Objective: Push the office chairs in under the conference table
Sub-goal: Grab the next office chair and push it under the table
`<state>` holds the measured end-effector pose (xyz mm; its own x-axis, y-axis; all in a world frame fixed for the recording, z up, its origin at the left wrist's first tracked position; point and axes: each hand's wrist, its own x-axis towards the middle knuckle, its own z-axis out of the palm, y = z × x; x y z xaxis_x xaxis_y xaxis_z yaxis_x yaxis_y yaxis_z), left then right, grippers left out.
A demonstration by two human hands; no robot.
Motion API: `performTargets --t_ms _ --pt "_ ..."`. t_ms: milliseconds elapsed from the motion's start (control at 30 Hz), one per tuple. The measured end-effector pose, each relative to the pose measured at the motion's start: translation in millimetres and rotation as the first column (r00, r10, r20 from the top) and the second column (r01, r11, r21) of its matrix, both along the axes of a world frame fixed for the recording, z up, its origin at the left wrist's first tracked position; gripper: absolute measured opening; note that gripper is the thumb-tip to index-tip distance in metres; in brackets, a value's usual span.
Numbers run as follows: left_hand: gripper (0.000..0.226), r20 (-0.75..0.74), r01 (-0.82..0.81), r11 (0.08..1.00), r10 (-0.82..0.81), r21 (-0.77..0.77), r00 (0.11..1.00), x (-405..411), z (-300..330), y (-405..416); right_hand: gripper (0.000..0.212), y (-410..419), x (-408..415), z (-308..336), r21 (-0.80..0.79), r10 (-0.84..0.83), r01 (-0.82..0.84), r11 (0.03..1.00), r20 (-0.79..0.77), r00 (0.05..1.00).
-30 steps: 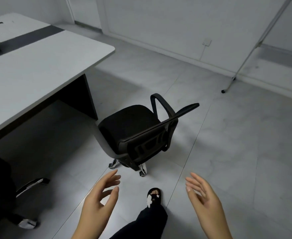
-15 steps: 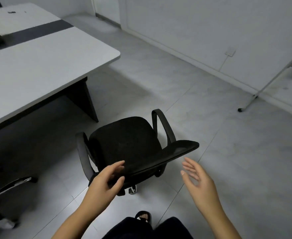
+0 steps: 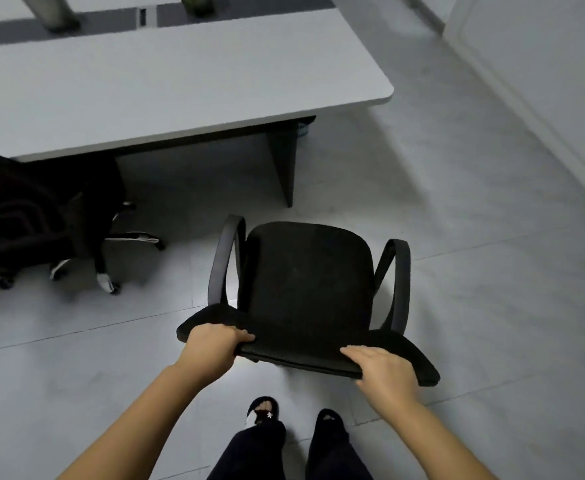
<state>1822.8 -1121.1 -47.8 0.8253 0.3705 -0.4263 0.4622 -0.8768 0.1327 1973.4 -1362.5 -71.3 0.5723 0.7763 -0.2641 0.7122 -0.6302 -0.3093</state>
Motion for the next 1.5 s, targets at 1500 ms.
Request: performTargets --t_ms 1500 --pt "0.048 0.043 -0.248 0.962 0.244 0.116 0.969 27.6 6.3 360.0 0.029 417.9 94.7 15.5 -0.128 0.325 -0.312 0.941 0.095 0.941"
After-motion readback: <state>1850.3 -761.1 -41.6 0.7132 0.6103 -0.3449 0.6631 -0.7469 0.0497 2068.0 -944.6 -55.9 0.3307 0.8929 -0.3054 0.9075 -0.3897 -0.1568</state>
